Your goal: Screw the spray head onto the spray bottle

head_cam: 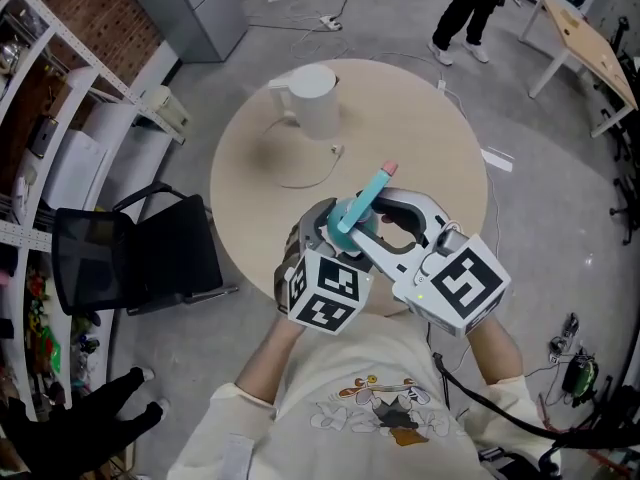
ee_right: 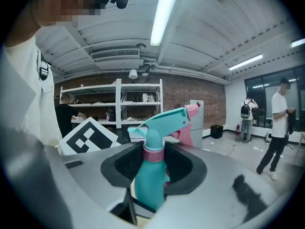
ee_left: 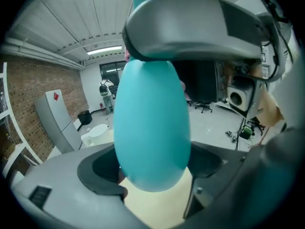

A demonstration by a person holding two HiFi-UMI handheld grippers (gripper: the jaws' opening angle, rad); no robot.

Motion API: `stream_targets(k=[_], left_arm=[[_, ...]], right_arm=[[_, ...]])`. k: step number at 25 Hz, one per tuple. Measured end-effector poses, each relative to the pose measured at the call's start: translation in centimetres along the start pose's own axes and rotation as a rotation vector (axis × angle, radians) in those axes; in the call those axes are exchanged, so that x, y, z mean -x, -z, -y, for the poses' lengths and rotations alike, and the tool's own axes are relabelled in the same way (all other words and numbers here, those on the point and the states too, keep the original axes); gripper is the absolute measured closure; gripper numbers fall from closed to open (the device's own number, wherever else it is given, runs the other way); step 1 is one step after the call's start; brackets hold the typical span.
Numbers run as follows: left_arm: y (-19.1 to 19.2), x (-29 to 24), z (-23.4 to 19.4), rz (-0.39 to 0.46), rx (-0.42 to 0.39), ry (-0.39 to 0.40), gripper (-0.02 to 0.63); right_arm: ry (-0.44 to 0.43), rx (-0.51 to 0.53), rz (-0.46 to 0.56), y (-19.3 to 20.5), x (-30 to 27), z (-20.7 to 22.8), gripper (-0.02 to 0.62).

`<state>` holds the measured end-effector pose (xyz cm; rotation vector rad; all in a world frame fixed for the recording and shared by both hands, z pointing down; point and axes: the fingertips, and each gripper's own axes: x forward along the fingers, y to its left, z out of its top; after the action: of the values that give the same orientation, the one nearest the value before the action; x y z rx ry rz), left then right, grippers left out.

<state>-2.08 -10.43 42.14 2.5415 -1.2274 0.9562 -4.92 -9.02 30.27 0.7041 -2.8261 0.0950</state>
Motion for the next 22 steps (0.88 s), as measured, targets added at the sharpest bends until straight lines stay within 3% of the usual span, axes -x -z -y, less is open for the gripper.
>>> stream_targets(k=[4,10,16,19,22], left_arm=[[-0.1,-0.2,0.2,0.006,-0.011,0.023,0.190],[-0.3,0.8,-0.3,0.041,-0.020,0.103,0.190],[-0.5,2.0,-1.1,0.067,-0.066,0.152,0.190],[-0.6,2.9,-0.6,0.070,-0.135,0.233,0.190],[-0.4,3.9,1.0,0.064,-0.205,0.351,0.190]], right_arm=[[0.017,-0.022,0.001,0.2,0.2,0.4,0.454],[-0.105,-0.078,-0.002,0.8,1.4,-0.2,0.451],[-0.146,-0.093,-0.044,3.6,3.8,0.8,0.398],[-0.199,-0.089,-0.011,2.5,4.9,1.6,0.363],[-0.310,-0.083,0.052,0.2,5.7,1.3,0.353]])
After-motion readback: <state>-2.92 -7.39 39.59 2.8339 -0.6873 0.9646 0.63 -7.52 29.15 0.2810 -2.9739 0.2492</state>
